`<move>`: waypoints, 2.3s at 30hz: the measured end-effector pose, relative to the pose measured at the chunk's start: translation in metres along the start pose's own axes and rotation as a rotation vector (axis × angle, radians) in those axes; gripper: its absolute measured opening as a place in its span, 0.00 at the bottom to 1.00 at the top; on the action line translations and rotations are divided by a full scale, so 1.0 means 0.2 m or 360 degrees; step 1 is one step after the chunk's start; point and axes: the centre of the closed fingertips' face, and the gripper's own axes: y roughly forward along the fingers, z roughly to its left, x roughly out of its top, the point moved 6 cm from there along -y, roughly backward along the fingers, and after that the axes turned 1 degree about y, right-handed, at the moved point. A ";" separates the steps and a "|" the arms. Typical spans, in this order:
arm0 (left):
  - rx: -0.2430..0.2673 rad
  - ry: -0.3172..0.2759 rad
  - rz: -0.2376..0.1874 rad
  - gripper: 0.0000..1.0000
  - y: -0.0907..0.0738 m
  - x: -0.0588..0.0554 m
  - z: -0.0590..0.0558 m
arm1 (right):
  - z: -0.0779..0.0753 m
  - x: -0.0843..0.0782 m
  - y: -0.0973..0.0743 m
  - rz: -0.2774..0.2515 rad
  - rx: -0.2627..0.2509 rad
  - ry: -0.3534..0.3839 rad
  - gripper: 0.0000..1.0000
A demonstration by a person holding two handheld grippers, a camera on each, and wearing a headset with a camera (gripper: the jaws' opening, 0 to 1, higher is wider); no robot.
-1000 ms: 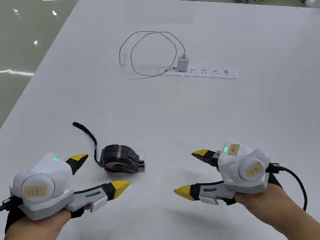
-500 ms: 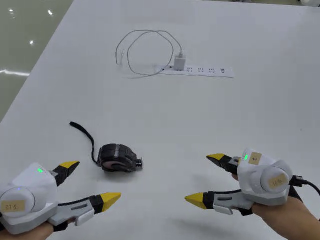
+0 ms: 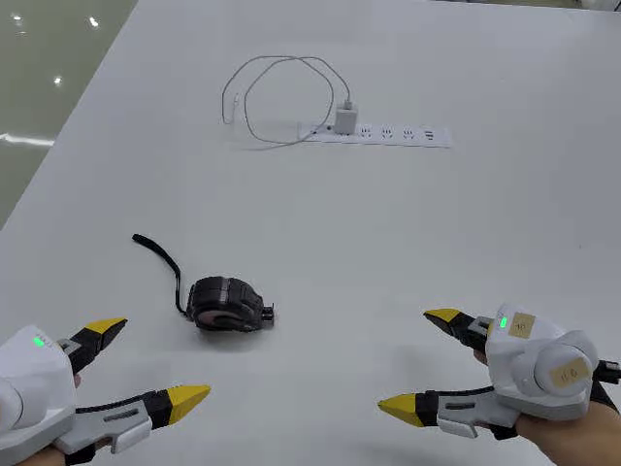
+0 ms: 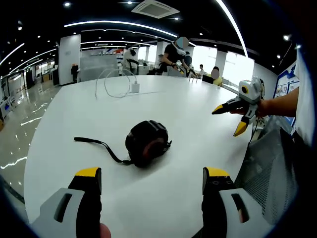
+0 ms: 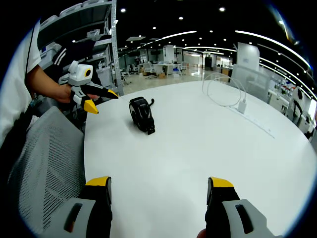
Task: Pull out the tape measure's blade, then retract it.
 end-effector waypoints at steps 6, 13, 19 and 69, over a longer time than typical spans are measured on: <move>-0.0017 0.0005 0.0021 0.83 -0.03 -0.03 0.00 | 0.01 -0.04 -0.04 0.0007 -0.0027 0.0033 0.81; -0.0019 0.0021 0.0045 0.86 -0.06 -0.05 0.00 | 0.02 -0.06 -0.09 0.0009 -0.0050 0.0051 0.84; -0.0028 0.0035 0.0045 0.89 -0.09 -0.05 0.00 | 0.02 -0.08 -0.13 0.0006 -0.0076 0.0065 0.86; -0.0048 0.0111 0.0117 0.99 -0.15 -0.12 0.02 | 0.04 -0.20 -0.27 0.0051 -0.0134 0.0168 0.99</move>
